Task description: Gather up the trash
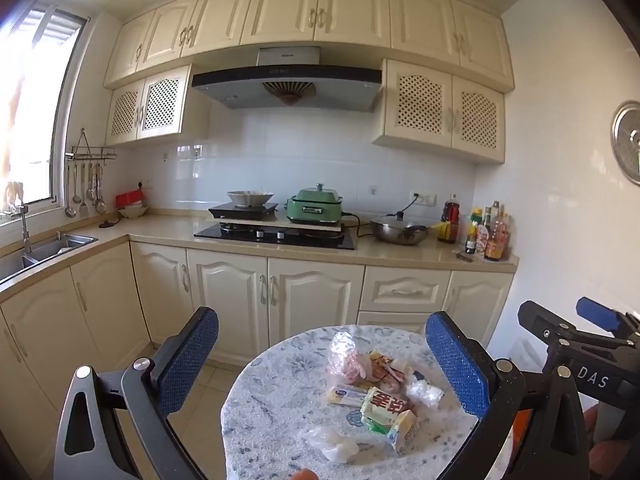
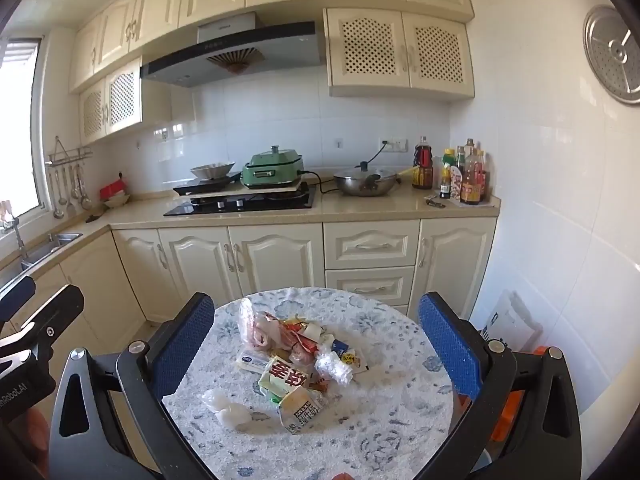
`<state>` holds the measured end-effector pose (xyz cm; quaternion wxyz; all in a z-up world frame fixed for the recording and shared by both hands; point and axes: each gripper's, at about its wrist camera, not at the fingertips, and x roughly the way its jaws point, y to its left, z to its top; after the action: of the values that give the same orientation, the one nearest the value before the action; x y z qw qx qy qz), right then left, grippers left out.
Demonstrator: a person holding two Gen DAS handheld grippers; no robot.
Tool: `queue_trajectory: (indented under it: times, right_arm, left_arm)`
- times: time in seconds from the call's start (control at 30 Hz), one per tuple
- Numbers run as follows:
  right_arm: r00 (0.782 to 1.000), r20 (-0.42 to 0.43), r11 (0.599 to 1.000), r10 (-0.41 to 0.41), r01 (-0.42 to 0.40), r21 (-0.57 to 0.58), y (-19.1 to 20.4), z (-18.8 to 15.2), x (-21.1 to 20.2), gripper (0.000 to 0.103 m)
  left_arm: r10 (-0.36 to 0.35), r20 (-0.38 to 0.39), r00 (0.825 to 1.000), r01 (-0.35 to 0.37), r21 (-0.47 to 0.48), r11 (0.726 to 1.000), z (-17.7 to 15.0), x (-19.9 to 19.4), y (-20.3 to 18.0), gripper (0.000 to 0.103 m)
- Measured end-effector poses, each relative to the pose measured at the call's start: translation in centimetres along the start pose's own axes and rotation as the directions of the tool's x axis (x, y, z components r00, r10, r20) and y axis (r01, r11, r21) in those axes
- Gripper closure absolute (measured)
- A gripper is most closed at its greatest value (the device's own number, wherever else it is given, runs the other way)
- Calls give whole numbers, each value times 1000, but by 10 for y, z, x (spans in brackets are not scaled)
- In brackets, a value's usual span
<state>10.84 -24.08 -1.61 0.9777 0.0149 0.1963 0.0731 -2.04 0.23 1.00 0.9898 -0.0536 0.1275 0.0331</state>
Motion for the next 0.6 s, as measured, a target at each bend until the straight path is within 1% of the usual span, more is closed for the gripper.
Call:
queue_trajectory:
  times: [0.27, 0.6]
  right_arm:
    - [999, 32, 1000, -12, 13, -10, 2, 5, -1, 0]
    - [1000, 26, 1000, -14, 14, -2, 9, 7, 9, 0]
  left_arm:
    - [-8, -4, 1000, 8, 4, 1000, 0, 1, -3, 1]
    - [-26, -37, 999, 27, 16, 1000, 4, 17, 3, 1]
